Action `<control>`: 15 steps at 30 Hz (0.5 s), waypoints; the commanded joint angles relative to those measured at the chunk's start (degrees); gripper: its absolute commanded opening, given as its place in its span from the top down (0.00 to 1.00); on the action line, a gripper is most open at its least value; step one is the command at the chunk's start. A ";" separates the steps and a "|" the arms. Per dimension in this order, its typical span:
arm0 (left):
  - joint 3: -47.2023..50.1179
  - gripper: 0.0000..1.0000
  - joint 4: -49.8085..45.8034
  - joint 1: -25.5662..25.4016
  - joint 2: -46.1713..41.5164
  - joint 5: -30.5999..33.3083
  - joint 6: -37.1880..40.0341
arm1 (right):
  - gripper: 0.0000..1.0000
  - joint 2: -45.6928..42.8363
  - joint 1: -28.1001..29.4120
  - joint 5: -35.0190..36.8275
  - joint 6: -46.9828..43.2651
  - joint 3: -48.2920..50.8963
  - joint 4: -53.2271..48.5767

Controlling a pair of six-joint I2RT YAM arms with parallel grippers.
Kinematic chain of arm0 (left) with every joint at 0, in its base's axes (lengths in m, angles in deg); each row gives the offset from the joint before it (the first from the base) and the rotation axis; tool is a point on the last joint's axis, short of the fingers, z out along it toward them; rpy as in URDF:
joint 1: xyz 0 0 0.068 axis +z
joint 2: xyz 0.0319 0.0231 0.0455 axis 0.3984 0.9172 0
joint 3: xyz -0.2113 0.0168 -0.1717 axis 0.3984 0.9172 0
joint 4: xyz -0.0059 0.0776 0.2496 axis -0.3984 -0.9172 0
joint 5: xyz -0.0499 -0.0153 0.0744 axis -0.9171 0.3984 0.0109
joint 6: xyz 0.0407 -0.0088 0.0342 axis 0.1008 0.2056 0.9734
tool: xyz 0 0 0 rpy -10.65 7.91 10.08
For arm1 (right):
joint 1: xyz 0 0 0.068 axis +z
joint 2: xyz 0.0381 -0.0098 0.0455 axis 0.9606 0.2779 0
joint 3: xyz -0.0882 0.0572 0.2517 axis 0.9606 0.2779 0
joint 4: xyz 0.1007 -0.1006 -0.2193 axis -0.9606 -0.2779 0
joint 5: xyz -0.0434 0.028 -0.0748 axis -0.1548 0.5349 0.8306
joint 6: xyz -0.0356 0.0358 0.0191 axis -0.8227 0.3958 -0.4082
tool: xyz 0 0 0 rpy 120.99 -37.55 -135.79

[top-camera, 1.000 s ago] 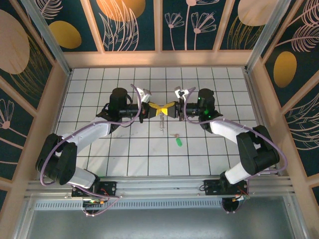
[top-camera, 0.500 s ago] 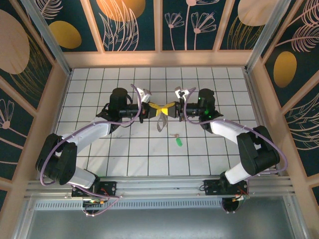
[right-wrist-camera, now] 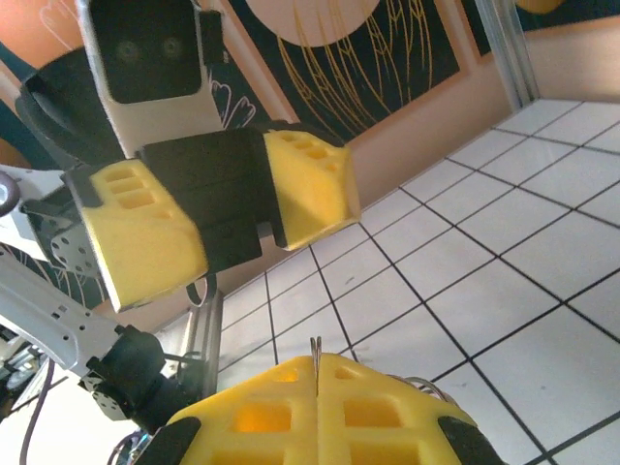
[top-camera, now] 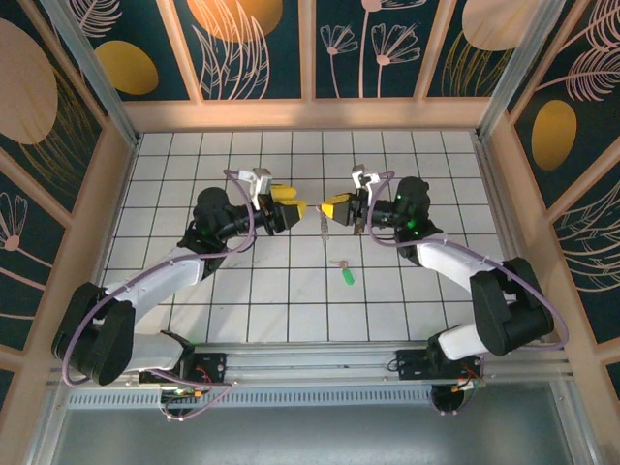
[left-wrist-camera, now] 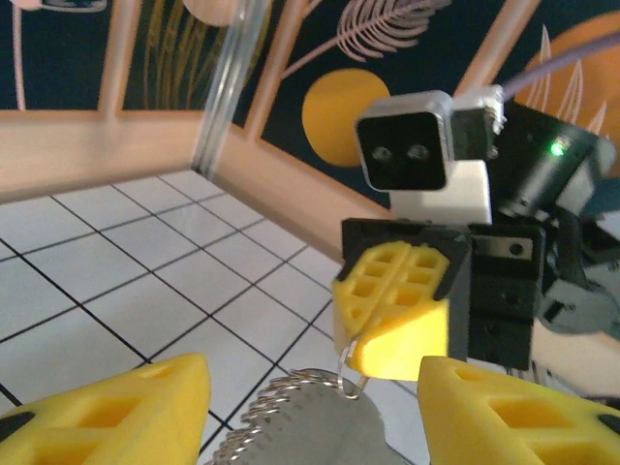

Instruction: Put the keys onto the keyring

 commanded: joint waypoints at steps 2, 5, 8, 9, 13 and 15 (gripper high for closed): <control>2.32 0.39 9.71 -0.03 0.10 2.05 -7.67 | 1.00 -3.02 -0.17 2.65 3.46 1.39 8.99; 2.95 0.38 13.36 -0.04 1.21 0.47 -10.50 | 1.00 -3.60 0.01 4.57 5.42 2.21 11.84; 3.48 0.38 17.23 -0.03 2.64 -1.22 -13.31 | 1.00 -3.89 0.22 6.24 7.22 2.92 14.55; 3.62 0.38 18.38 -0.03 3.10 -1.63 -14.05 | 1.00 -3.95 0.27 6.64 7.70 3.05 15.29; 3.84 0.38 22.14 -0.03 4.53 -3.46 -16.57 | 1.00 -3.80 1.16 7.63 8.46 2.95 16.59; 3.73 0.38 23.09 -0.02 5.04 -4.06 -17.36 | 1.00 -3.50 1.64 7.91 8.53 2.73 16.73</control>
